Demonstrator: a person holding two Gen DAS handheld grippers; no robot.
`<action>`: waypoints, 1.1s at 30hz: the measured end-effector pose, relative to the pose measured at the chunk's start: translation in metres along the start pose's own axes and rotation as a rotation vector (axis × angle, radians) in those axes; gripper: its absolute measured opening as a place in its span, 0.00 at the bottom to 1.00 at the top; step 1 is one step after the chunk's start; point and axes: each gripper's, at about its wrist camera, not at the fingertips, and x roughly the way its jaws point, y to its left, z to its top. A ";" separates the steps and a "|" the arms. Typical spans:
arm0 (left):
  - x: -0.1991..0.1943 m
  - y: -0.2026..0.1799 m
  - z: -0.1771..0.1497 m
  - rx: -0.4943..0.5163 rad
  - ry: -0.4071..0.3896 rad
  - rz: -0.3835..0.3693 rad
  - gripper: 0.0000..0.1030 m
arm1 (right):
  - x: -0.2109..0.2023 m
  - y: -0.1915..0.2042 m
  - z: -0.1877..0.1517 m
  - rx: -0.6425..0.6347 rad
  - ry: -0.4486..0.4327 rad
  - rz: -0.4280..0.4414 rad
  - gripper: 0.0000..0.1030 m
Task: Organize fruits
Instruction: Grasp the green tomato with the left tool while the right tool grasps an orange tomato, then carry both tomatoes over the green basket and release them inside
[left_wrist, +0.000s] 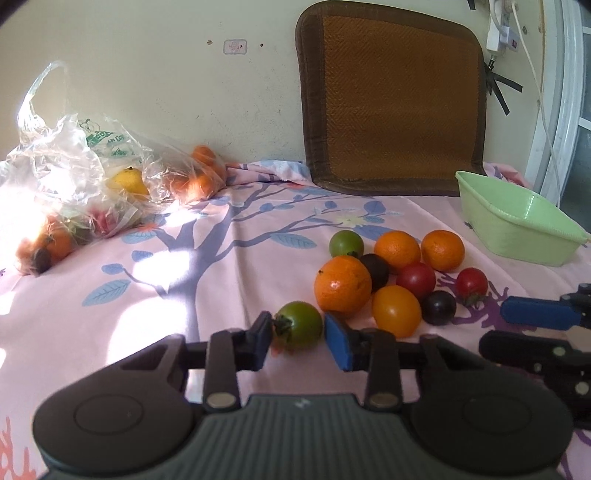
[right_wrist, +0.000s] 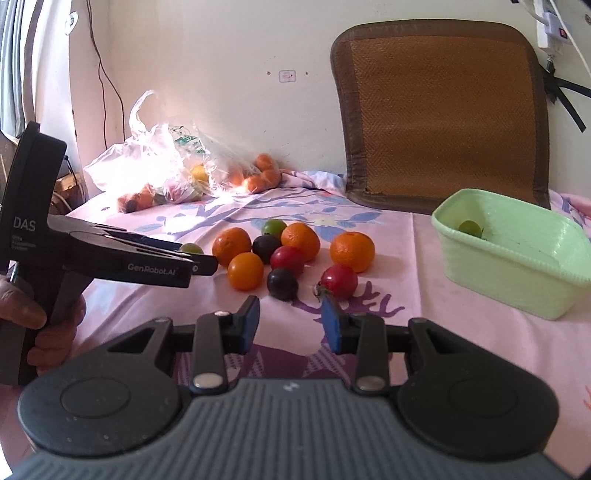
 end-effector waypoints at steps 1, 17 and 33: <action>-0.001 0.002 0.000 -0.010 -0.006 -0.007 0.27 | 0.003 0.002 0.002 -0.010 0.003 0.008 0.38; -0.039 0.015 -0.024 -0.122 -0.082 -0.078 0.27 | 0.060 0.051 0.017 -0.348 0.040 -0.010 0.29; -0.031 -0.128 -0.030 0.098 -0.035 -0.353 0.27 | -0.060 -0.048 -0.042 0.020 0.006 -0.159 0.30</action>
